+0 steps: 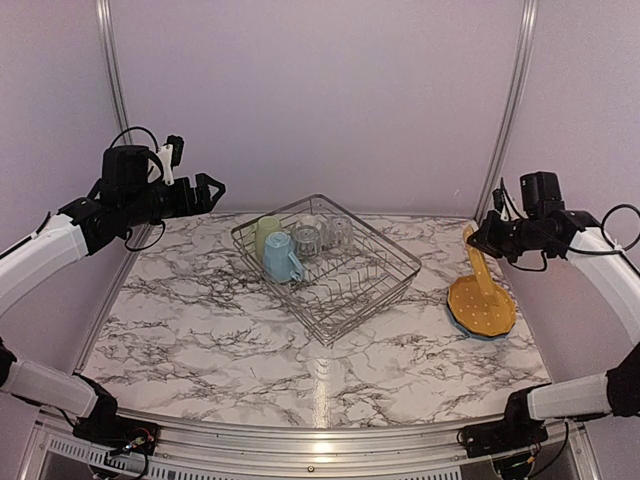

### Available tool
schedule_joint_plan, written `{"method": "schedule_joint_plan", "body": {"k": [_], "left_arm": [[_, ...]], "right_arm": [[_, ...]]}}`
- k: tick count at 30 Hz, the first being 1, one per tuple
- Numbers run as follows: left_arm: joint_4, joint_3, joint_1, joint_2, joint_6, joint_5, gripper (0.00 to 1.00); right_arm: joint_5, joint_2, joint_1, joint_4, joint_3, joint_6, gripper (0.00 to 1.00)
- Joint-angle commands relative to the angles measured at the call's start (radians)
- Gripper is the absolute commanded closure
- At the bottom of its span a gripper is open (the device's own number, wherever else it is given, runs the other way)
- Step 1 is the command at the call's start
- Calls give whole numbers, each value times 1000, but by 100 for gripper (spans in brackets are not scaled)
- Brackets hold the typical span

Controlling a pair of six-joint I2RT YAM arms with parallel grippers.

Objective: Unload the mixed dishes from the dish rack
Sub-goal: Place the plate in the corner of the board.

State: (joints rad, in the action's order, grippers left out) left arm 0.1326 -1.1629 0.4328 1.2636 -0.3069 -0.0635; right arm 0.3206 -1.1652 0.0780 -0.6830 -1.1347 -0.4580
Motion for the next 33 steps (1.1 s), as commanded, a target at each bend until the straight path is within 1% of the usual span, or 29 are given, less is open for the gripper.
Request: {"method": "schedule_joint_plan", "body": {"k": [1, 4, 6, 11, 14, 21, 25, 33], "left_arm": [[-6, -11, -1, -17, -3, -14, 1], [-7, -9, -1, -16, -5, -18, 1], [-7, -10, -2, -15, -6, -16, 1], [-8, -9, -2, -21, -6, -19, 1], [-8, -9, -1, -27, -6, -19, 1], [-10, -9, -1, -40, -5, -22, 1], [-13, -7, -2, -42, -7, -24, 1], [-17, -6, -1, -38, -13, -36, 1]], "right_arm": [[-167, 43, -9, 53, 11, 86, 100], [-206, 37, -3, 59, 48, 108, 100], [-262, 22, 15, 50, 55, 121, 100], [-431, -25, 100, 41, 60, 149, 100], [-482, -55, 129, 39, 66, 173, 100], [-525, -89, 142, 48, 105, 229, 100], [-503, -133, 149, 52, 113, 281, 100], [-517, -171, 172, 102, 172, 289, 100]]}}
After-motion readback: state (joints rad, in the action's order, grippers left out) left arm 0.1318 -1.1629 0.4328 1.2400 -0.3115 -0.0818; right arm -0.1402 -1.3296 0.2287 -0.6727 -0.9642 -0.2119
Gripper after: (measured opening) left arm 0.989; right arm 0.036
